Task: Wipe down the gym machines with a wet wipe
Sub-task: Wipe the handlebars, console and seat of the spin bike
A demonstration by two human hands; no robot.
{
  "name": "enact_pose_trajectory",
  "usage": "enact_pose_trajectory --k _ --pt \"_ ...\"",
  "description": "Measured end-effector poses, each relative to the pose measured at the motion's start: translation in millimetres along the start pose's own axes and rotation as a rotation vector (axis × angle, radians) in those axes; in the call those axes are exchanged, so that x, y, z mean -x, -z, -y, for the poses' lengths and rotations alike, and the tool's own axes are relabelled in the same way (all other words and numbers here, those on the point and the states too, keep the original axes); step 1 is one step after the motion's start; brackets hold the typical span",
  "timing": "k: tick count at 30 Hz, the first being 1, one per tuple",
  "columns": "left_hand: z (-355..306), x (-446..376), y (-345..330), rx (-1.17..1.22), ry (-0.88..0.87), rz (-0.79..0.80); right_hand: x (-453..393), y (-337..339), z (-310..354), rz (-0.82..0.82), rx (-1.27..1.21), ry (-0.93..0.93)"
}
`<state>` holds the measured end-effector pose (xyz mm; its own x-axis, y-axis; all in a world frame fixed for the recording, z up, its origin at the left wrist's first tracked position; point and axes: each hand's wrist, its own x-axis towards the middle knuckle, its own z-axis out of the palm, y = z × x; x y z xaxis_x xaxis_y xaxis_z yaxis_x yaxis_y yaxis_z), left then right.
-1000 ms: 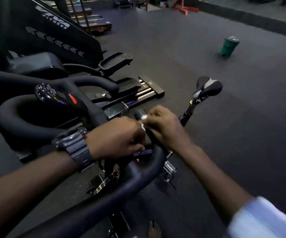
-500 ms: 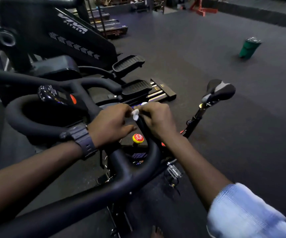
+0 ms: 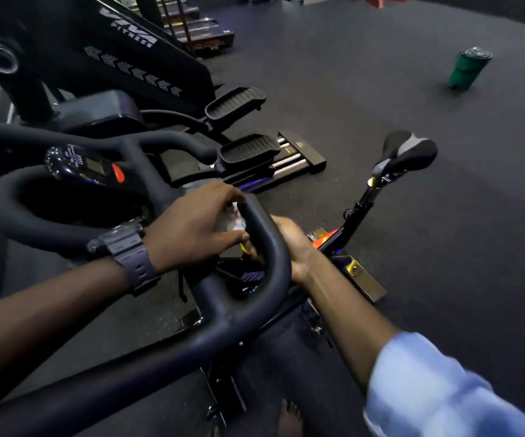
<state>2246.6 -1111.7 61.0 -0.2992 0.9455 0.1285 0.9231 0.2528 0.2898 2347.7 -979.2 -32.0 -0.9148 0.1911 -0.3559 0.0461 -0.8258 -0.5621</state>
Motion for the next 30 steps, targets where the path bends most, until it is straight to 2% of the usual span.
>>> enact_pose_trajectory --k 4,6,10,14,16,18,21,24,27,30 --pt "5 15 12 0.023 -0.07 0.111 53 20 -58 -0.047 -0.258 0.011" --pt "5 22 13 0.049 -0.1 0.143 64 20 -59 -0.017 -0.313 0.027" --pt "1 28 12 0.092 -0.175 0.184 40 -11 -27 -0.129 -0.358 0.127" --pt "6 47 24 0.195 -0.209 0.241 65 -13 -58 -0.257 -0.424 0.146" --pt "9 62 29 0.278 -0.219 0.303 89 -5 -77 -0.215 -0.422 0.207" --pt "14 74 35 0.371 -0.225 0.334 89 -7 -82 -0.266 -0.382 0.272" --pt "18 85 43 0.446 -0.239 0.357 70 -22 -74 -0.331 -0.464 0.358" --pt "23 98 45 0.671 -0.203 0.382 63 -31 -82 -0.378 -0.517 0.428" --pt "32 113 42 0.896 -0.159 0.435 80 -29 -109 -0.342 -0.502 0.496" --pt "41 126 39 0.976 -0.19 0.449 91 -27 -131 -0.22 -0.608 0.623"
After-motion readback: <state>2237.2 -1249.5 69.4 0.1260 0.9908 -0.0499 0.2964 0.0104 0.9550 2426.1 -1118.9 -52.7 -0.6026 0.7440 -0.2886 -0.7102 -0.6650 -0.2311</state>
